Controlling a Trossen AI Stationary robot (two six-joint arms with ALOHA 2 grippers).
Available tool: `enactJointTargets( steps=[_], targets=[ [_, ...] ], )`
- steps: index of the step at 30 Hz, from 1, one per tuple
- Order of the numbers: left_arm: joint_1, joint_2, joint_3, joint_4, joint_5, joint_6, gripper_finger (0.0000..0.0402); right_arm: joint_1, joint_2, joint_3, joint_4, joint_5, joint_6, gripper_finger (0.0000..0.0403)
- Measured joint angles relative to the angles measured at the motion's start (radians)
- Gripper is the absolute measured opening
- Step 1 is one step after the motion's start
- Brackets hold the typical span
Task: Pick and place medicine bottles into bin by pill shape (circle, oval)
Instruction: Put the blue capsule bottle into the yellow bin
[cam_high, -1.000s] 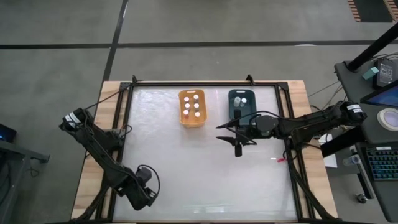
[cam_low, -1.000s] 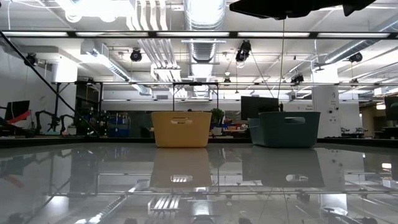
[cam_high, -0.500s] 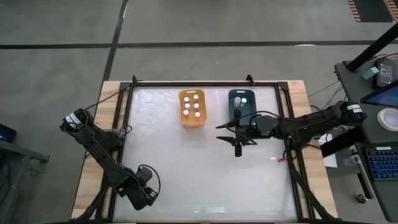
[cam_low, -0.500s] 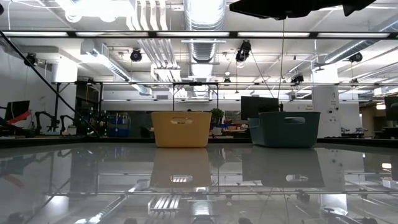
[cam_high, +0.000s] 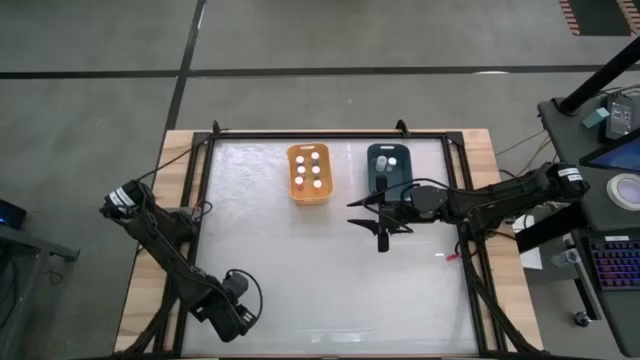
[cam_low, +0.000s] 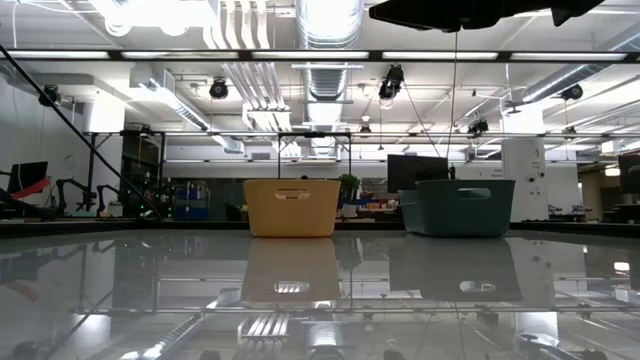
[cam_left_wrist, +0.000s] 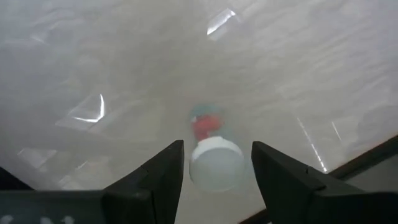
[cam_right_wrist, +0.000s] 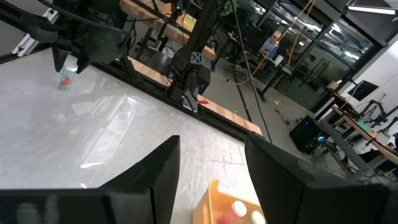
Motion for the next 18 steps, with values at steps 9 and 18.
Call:
enactJointTargets(
  steps=[9, 18],
  targets=[
    [0.0, 0.001, 0.002, -0.015, 0.032, 0.001, 0.0104, 0.0, 0.0, 0.0, 0.0, 0.0, -0.001, 0.0173],
    [0.071, -0.033, 0.05, -0.023, 0.038, 0.022, 0.0094, 0.0, -0.018, -0.002, -0.089, 0.09, -0.028, 0.0173]
  ],
)
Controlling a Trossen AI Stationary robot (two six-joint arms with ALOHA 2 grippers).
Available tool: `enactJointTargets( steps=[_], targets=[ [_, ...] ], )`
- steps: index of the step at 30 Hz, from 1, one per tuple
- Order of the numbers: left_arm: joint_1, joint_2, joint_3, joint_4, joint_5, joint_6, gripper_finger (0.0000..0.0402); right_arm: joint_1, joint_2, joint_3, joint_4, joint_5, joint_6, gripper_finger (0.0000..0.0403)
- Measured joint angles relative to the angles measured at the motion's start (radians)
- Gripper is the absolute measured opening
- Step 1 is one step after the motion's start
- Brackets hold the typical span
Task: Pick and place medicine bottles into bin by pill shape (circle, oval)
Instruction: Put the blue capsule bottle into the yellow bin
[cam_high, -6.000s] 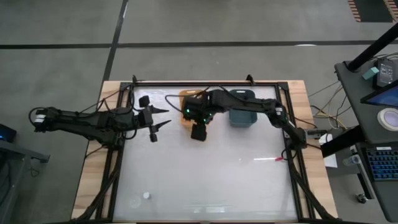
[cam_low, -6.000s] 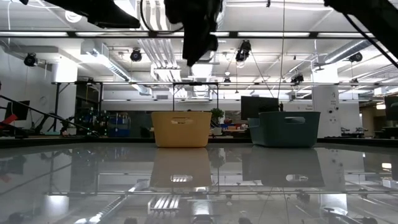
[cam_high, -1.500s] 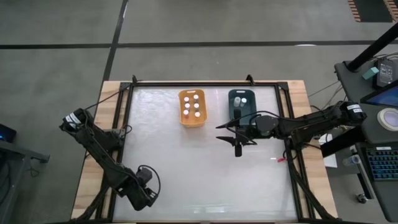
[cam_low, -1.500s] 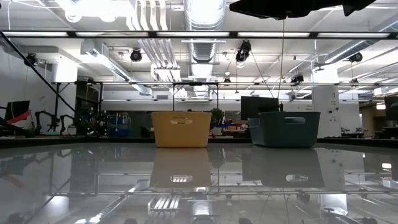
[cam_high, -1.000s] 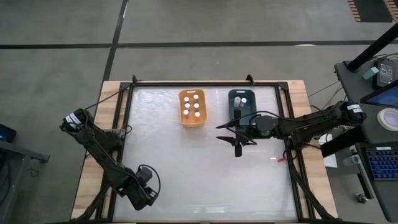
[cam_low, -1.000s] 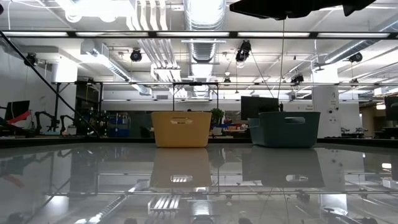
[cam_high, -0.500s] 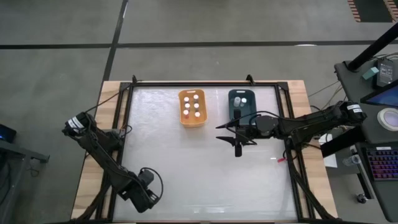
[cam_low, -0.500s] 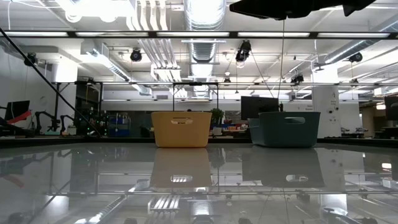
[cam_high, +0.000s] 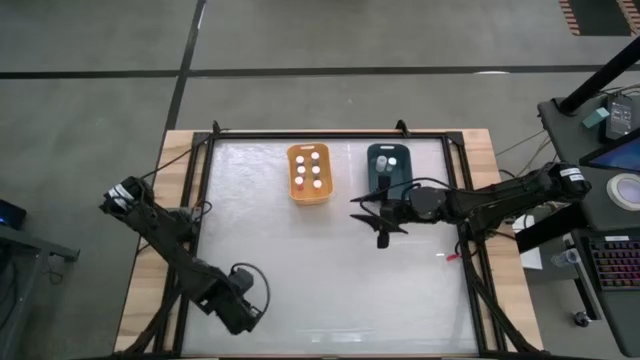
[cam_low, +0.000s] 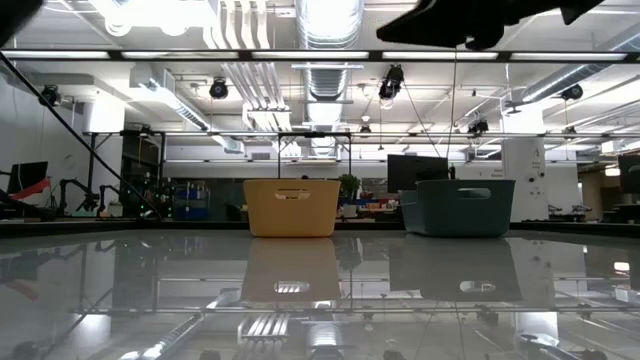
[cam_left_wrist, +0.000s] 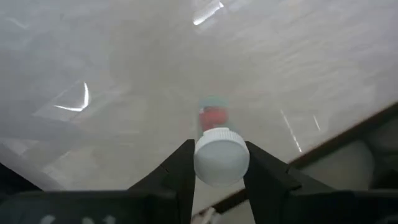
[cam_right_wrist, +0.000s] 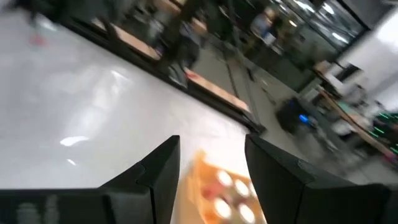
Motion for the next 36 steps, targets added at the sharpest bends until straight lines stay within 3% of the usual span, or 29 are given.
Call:
enactJointTargets(
  steps=[3, 9, 21, 36],
  targets=[
    [0.062, 0.0, 0.048, -0.041, -0.001, 0.101, 0.01, -0.001, -0.037, 0.0, -0.058, 0.049, -0.006, 0.0173],
    [0.21, -0.001, 0.13, -0.141, -0.004, 0.365, 0.0102, 0.0, -0.143, -0.005, -0.143, 0.047, 0.017, 0.0173],
    [0.466, 0.001, 0.328, -0.32, -0.021, 0.775, 0.0105, 0.0, -0.31, -0.09, -0.162, 0.039, 0.053, 0.0173],
    [0.771, 0.001, 0.497, -0.356, -0.148, 1.288, 0.0106, 0.0, -0.342, -0.107, -0.168, 0.039, 0.072, 0.0173]
  ],
)
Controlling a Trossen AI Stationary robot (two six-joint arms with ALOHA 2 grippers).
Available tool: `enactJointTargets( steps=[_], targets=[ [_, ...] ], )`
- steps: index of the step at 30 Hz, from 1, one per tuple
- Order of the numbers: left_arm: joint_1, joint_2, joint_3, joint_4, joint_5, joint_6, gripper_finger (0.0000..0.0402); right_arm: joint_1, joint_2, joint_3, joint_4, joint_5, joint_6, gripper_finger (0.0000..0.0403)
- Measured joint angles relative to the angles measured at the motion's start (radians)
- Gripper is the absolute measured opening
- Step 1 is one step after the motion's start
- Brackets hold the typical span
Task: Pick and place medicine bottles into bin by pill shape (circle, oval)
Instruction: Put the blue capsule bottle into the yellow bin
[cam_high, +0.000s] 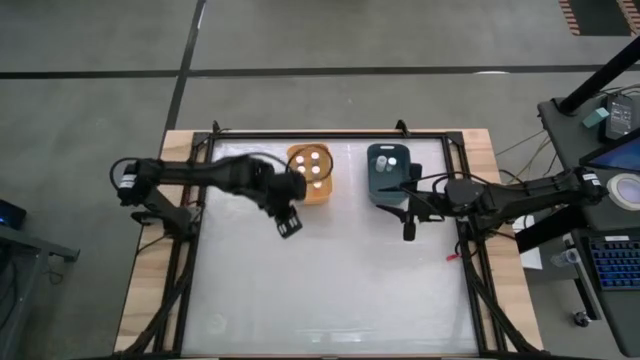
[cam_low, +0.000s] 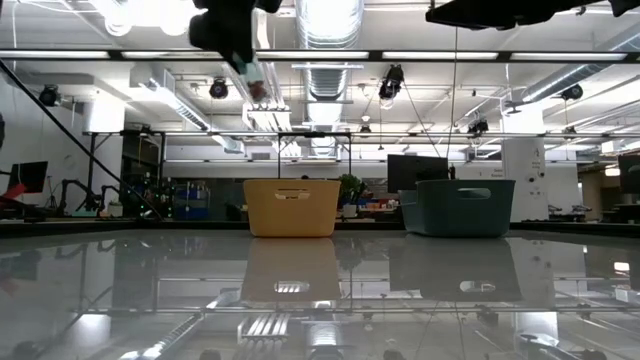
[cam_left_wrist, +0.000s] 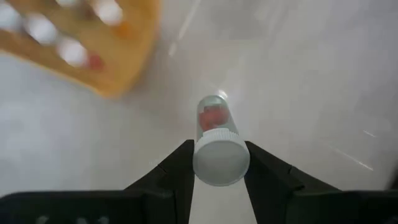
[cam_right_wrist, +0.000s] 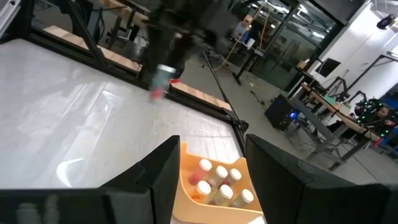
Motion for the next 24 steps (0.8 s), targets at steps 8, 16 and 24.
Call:
enactJointTargets(
  steps=[8, 16, 24],
  targets=[
    [0.116, 0.0, 0.04, 0.051, -0.091, 0.215, 0.0106, 0.0, 0.0, 0.0, -0.007, 0.0, 0.017, 0.0173],
    [0.207, 0.0, 0.035, 0.105, -0.096, 0.386, 0.0106, 0.0, 0.0, 0.0, -0.015, 0.0, 0.027, 0.0173],
    [0.261, 0.0, 0.026, 0.232, -0.097, 0.517, 0.0106, 0.0, 0.0, 0.0, -0.026, 0.0, 0.033, 0.0173]
  ],
)
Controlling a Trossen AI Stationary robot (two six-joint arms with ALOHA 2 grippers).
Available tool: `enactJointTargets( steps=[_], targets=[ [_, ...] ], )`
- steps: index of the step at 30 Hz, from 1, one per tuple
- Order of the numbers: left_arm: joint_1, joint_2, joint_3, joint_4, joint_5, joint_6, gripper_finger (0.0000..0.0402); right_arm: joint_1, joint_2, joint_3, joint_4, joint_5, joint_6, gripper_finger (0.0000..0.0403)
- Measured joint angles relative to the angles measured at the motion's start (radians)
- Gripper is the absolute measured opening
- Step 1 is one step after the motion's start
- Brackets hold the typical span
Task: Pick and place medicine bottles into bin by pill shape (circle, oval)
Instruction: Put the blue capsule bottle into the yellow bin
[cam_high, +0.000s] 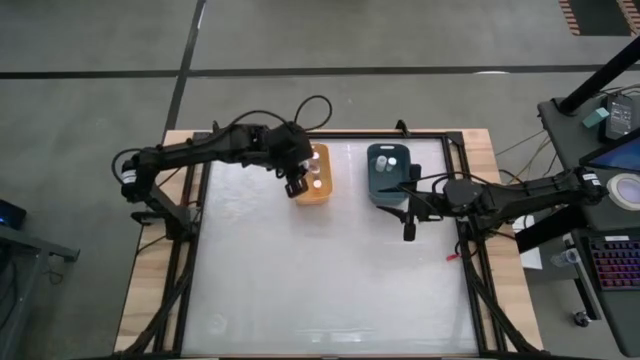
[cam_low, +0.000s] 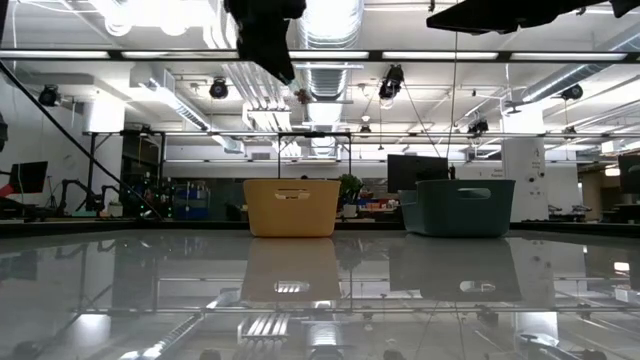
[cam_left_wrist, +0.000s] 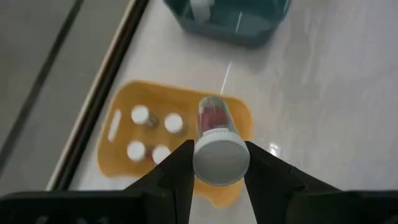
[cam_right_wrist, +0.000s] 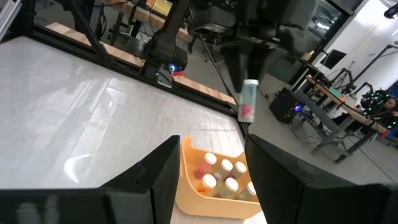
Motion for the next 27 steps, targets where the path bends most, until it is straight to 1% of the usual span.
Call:
enactJointTargets(
  steps=[9, 12, 19, 23, 25, 27],
  targets=[
    [0.051, 0.0, -0.034, 0.173, -0.02, 0.103, 0.0106, 0.0, 0.0, 0.0, -0.003, 0.0, 0.006, 0.0173],
    [0.068, 0.001, -0.045, 0.209, -0.018, 0.108, 0.0106, 0.0, 0.0, 0.0, -0.003, 0.0, 0.006, 0.0173],
    [0.08, 0.02, -0.126, 0.381, -0.025, 0.098, 0.0106, 0.0, 0.0, 0.0, -0.003, 0.0, 0.005, 0.0173],
    [0.082, 0.045, -0.178, 0.437, -0.094, 0.078, 0.0106, 0.0, 0.0, 0.0, -0.007, 0.0, 0.004, 0.0173],
    [0.087, 0.056, -0.19, 0.429, -0.137, 0.077, 0.0106, 0.0, 0.0, 0.0, -0.008, 0.0, 0.006, 0.0173],
    [0.091, 0.071, -0.193, 0.433, -0.157, 0.076, 0.0106, 0.0, 0.0, 0.0, -0.009, 0.0, 0.006, 0.0173]
  ],
)
